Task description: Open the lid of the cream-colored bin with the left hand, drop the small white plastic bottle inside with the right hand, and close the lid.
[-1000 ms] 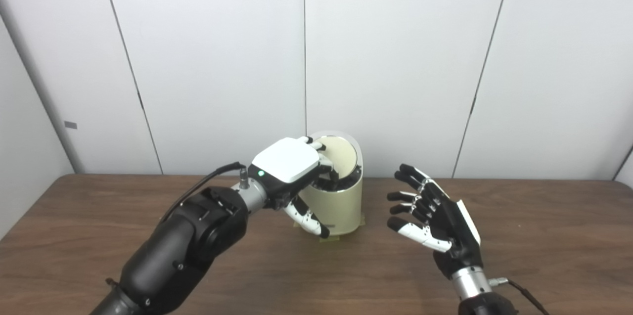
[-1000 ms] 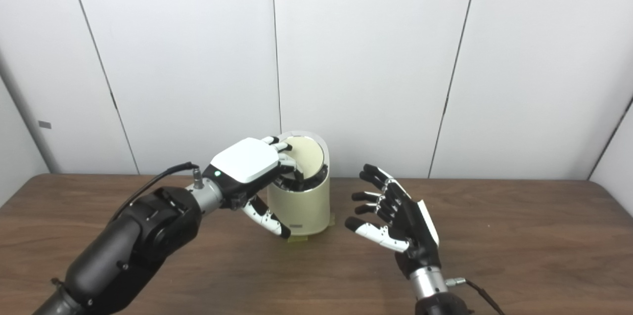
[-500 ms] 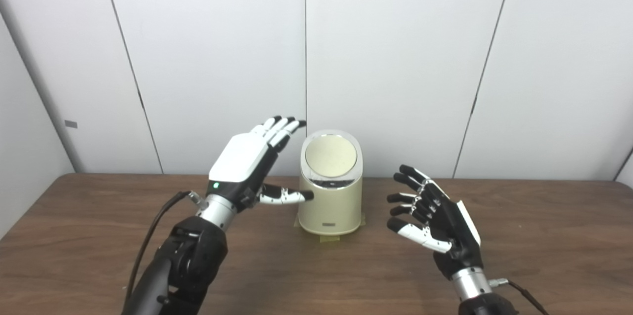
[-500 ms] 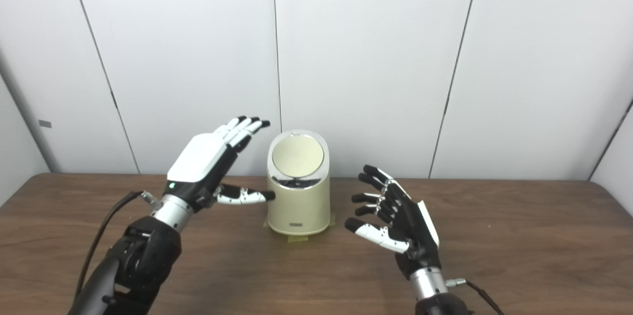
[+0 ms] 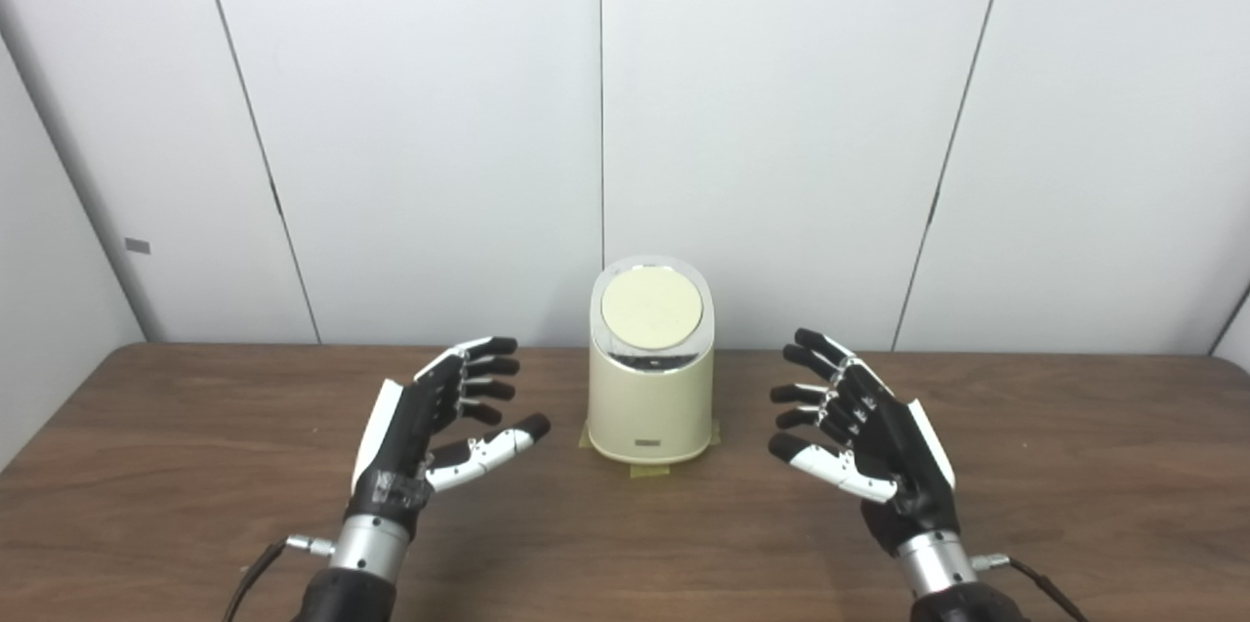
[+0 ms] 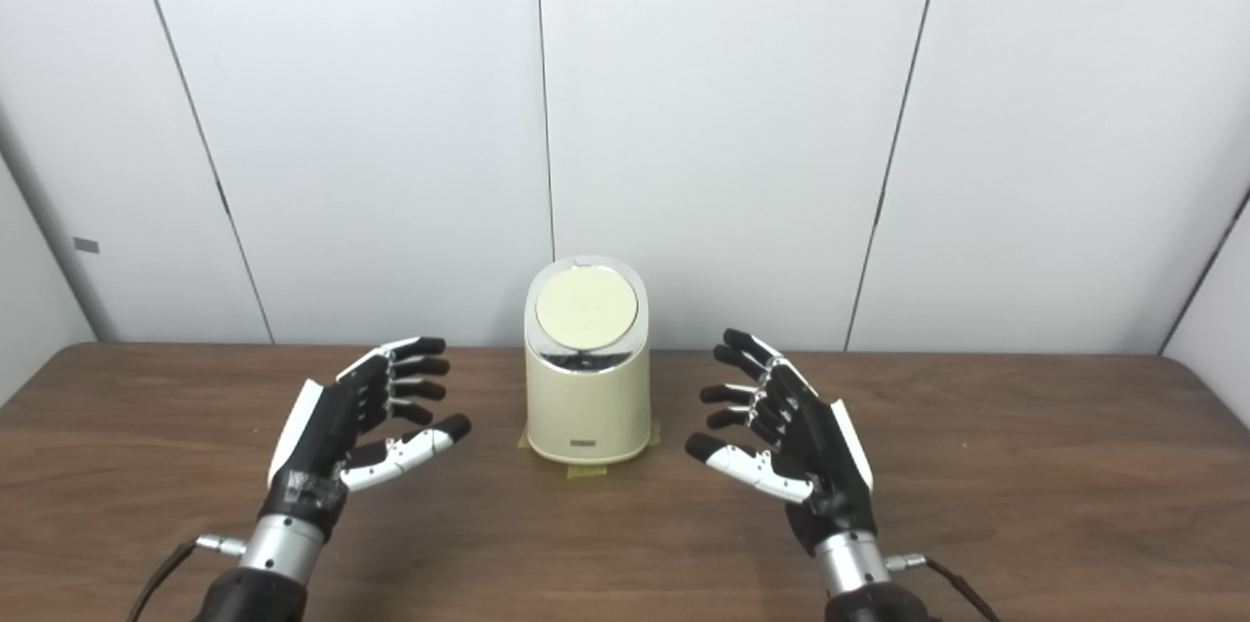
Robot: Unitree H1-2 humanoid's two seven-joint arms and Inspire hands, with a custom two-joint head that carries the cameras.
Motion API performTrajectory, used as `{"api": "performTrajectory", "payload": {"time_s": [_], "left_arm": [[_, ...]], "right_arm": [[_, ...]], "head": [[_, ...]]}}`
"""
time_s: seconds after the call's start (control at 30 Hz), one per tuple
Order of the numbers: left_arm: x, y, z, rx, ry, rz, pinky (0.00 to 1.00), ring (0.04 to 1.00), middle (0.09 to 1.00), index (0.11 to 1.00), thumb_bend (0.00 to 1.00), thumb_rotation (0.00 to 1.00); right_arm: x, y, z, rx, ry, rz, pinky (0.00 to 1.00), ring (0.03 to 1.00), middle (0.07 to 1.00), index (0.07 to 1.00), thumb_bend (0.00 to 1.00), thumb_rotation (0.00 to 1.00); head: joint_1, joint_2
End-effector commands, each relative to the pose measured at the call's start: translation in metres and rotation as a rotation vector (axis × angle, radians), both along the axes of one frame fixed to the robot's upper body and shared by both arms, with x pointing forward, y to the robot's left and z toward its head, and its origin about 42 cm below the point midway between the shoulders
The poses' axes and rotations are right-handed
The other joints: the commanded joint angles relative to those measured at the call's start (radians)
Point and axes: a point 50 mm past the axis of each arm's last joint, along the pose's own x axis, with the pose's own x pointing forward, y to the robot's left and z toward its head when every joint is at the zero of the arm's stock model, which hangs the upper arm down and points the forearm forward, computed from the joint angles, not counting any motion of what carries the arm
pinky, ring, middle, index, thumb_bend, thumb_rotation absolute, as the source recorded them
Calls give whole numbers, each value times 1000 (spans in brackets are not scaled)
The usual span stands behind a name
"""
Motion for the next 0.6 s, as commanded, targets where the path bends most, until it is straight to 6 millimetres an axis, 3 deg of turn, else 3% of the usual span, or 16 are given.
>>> {"api": "performTrajectory", "payload": {"time_s": [0.0,0.17,0.57], "left_arm": [[4,-4,14,-66,-57,-22,552,646,716,765,719,226],[2,1,4,-131,-37,-41,511,645,715,761,706,236],[5,6,8,-167,-30,-45,530,665,725,751,683,175]], "right_arm": [[5,0,22,11,-84,-3,530,643,804,803,893,248],[5,-2,18,14,-87,-13,523,645,805,797,892,242],[1,-4,15,34,-67,-38,532,653,808,793,903,247]], "head": [[-1,1],[0,1],[-11,0]]}}
